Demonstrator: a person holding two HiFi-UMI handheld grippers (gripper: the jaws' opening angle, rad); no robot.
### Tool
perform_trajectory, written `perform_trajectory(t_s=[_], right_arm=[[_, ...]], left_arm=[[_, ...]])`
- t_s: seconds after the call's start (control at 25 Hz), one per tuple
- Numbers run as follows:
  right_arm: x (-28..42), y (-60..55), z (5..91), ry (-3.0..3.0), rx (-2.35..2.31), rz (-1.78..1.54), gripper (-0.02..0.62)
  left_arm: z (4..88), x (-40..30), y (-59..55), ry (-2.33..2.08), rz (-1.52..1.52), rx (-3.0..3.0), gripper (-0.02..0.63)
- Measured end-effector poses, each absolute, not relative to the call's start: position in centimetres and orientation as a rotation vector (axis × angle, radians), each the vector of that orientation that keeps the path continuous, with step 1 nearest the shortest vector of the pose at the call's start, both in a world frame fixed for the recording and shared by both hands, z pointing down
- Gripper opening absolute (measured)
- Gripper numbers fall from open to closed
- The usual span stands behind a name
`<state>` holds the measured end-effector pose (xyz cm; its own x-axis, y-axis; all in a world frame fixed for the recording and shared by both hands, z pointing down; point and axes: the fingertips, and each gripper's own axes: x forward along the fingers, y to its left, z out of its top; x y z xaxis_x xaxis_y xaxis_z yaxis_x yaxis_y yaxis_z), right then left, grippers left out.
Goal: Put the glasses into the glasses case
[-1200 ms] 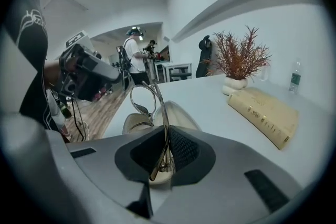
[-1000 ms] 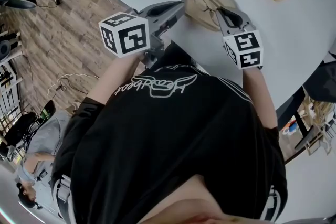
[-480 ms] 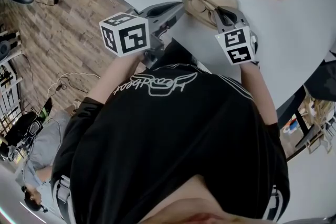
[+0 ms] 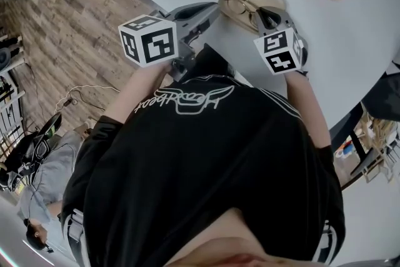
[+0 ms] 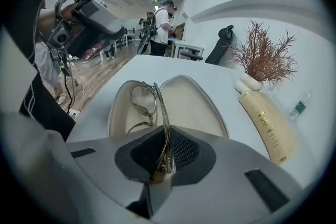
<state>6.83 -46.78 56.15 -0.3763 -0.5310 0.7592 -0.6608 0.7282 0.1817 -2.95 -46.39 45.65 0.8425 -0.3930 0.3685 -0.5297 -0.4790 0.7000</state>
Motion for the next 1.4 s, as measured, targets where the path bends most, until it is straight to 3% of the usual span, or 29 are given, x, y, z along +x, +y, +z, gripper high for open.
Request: perform_trajectory(t_s=[1.0,1.4], right_arm=[[6.2,-47.0,55.9,-2.056,0.846,0.197,0.031],[7.3,-46.5,53.3,-2.084,0.932,0.182,0.077]], left_arm=[[45.7,-3.7,-45.9,-0.694,0.166,2.122,0.006],[44.8,-3.3,-45.0,-0.678,0.157,2.157,0.007]])
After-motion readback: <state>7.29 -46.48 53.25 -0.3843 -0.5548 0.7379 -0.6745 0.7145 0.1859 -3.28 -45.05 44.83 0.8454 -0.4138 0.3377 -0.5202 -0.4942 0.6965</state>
